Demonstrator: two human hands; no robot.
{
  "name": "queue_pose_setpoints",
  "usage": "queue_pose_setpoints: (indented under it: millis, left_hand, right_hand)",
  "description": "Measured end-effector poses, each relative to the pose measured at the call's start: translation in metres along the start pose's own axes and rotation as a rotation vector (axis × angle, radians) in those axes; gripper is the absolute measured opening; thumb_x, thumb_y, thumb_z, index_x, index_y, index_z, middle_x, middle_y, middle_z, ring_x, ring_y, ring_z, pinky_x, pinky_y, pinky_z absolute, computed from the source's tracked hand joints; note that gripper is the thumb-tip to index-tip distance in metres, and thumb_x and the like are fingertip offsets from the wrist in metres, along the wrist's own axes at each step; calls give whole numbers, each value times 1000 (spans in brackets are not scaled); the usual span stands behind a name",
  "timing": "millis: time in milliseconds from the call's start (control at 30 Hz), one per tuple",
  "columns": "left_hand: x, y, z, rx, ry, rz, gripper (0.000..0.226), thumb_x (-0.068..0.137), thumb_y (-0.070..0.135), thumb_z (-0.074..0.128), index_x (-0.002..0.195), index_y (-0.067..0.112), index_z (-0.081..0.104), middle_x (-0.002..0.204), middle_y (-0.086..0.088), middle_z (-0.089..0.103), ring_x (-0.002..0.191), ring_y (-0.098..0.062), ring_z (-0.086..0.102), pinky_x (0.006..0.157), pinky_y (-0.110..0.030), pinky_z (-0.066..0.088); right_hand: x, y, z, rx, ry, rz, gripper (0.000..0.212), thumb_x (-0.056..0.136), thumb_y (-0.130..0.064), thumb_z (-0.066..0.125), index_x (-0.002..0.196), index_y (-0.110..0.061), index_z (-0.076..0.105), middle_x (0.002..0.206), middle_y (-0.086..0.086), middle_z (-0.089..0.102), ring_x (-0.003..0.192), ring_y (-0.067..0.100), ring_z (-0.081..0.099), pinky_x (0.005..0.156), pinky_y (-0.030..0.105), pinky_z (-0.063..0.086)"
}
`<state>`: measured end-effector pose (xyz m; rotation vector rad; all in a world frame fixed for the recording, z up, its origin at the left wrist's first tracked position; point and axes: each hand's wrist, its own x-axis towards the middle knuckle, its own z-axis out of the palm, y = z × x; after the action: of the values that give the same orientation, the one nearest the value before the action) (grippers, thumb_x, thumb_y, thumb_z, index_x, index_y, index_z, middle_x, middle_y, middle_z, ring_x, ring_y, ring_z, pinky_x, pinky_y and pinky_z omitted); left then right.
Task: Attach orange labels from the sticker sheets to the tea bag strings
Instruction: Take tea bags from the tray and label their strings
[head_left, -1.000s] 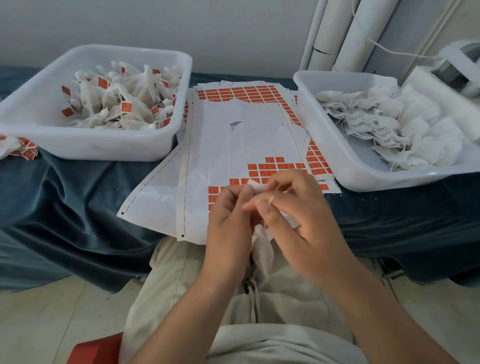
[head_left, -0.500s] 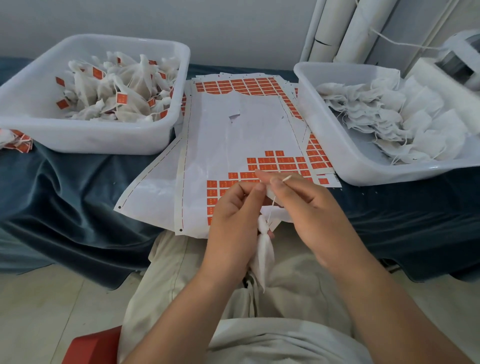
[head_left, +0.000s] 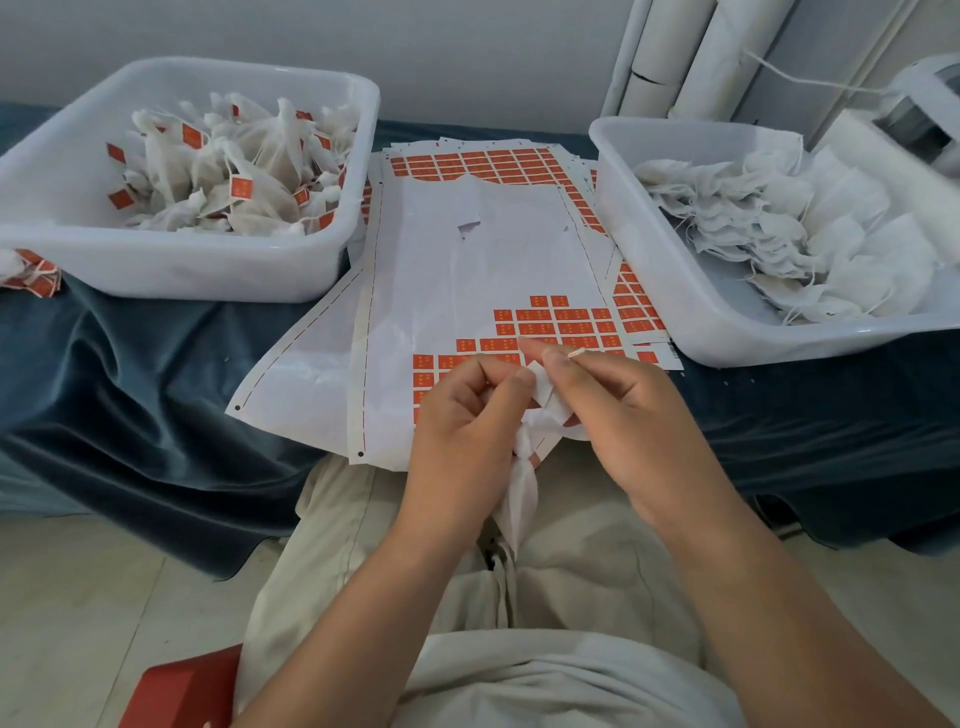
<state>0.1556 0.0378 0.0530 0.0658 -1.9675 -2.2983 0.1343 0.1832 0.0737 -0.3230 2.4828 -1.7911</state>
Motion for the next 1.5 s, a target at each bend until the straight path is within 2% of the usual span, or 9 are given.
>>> queue_pose_setpoints:
  millis: [100, 167, 367, 700, 967, 1100, 1167, 1300, 1500]
  left_hand:
    - [-1, -1, 1, -15, -21, 20, 21, 95, 27, 61, 77, 23, 70, 69, -13, 64, 60, -32, 56, 60, -48, 53]
    - [-2, 1, 1, -36, -55, 35, 21, 97, 24, 61, 78, 24, 70, 68, 1, 67, 57, -14, 62, 56, -31, 54]
    - [-2, 1, 1, -52, -139, 47, 18, 102, 24, 65, 91, 27, 79, 84, 6, 75, 72, -9, 69, 70, -26, 57]
    - [0, 0, -3, -103, -231, -24, 18, 94, 33, 61, 78, 33, 71, 76, 8, 70, 64, -7, 62, 56, -17, 48]
    - [0, -13, 8, -71, 96, -137, 20, 108, 32, 58, 100, 19, 72, 86, 2, 76, 60, -10, 67, 56, -21, 53]
    - [-5, -13, 15, -152, 32, -147, 23, 110, 29, 53, 104, 14, 70, 96, -1, 80, 91, -15, 78, 76, -21, 59]
    - [-9, -13, 19, -188, -13, -121, 26, 111, 28, 50, 107, 11, 70, 102, -6, 79, 102, -19, 76, 86, -24, 59]
    - [-14, -13, 21, -122, 29, -92, 27, 112, 31, 47, 101, 13, 64, 87, 3, 73, 80, -8, 69, 73, -18, 54]
    - [-14, -11, 22, -90, 104, -77, 21, 110, 31, 52, 95, 21, 62, 61, 9, 53, 51, -6, 48, 50, -22, 46]
  right_hand:
    - [2, 2, 0, 104, 22, 83, 41, 99, -55, 57, 112, -23, 80, 111, -9, 78, 113, 6, 70, 104, 41, 54]
    - [4, 1, 0, 194, 3, 138, 30, 96, -55, 58, 115, -44, 79, 117, -14, 77, 115, 9, 70, 105, 46, 55]
    - [6, 2, -1, 280, 26, 207, 39, 88, -63, 62, 116, -44, 79, 124, -15, 74, 124, 14, 66, 110, 50, 52]
    - [8, 6, 0, 308, 38, 219, 34, 92, -58, 61, 115, -41, 80, 106, -15, 76, 110, 13, 70, 95, 38, 55]
    - [5, 3, 3, 303, 69, 81, 42, 92, -67, 62, 123, -42, 76, 125, -12, 74, 125, 13, 66, 112, 50, 48]
    - [3, 6, 8, 305, -7, 103, 49, 88, -74, 63, 126, -45, 74, 133, -14, 71, 129, 11, 64, 106, 46, 54]
    - [2, 6, 12, 284, -17, 94, 42, 91, -71, 61, 125, -49, 73, 133, -19, 70, 127, 3, 63, 95, 29, 59]
    - [0, 3, 13, 248, -40, 88, 38, 94, -67, 56, 126, -53, 71, 133, -27, 67, 121, -8, 62, 85, 8, 54]
    - [5, 4, 7, 229, -58, 106, 35, 95, -61, 56, 120, -47, 76, 130, -18, 72, 129, 4, 61, 115, 43, 43]
